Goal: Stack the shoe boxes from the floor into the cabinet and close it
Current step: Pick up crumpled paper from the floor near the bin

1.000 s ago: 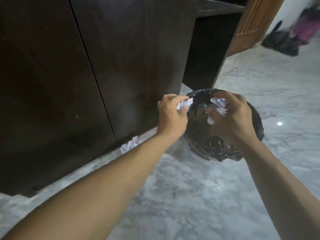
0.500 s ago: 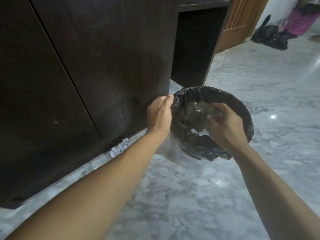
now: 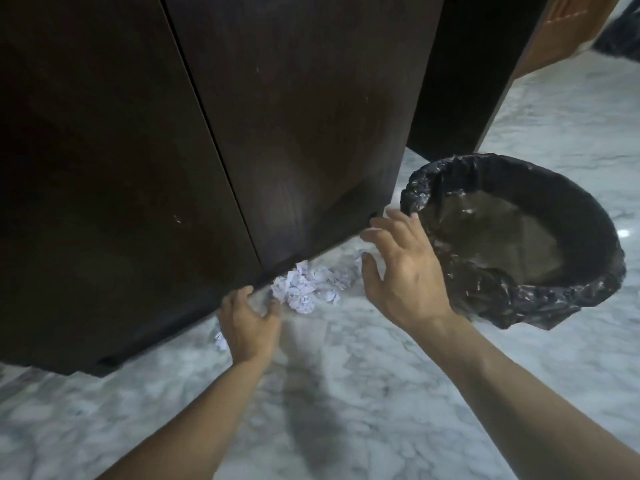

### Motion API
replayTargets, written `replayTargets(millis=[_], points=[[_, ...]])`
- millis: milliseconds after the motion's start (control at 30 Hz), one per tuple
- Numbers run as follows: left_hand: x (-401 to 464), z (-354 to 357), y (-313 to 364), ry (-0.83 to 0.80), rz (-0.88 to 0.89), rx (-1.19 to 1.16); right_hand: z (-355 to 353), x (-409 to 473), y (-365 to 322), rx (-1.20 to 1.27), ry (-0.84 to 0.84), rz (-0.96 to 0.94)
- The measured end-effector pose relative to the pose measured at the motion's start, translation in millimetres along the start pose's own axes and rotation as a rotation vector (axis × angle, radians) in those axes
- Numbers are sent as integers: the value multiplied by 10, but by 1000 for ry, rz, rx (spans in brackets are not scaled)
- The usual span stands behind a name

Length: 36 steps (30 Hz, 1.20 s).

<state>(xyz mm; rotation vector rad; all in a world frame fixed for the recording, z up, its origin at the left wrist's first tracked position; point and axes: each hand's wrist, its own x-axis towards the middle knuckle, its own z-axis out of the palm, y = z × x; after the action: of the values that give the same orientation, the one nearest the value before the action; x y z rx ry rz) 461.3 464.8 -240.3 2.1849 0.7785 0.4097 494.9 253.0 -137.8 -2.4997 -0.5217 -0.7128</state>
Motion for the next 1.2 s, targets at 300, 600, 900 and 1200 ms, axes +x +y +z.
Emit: replayTargets(millis=[300, 600, 900, 1200], points=[[117, 137, -606, -141, -134, 285, 864, -199, 160, 69, -479, 226], [198, 366, -704, -270, 231, 279, 1360, -195, 621, 11, -761, 409], [404, 555, -480, -438, 557, 440, 1595, -20, 738, -49, -945, 262], [504, 718, -309, -574, 594, 524, 1680, -60, 708, -137, -901, 60]])
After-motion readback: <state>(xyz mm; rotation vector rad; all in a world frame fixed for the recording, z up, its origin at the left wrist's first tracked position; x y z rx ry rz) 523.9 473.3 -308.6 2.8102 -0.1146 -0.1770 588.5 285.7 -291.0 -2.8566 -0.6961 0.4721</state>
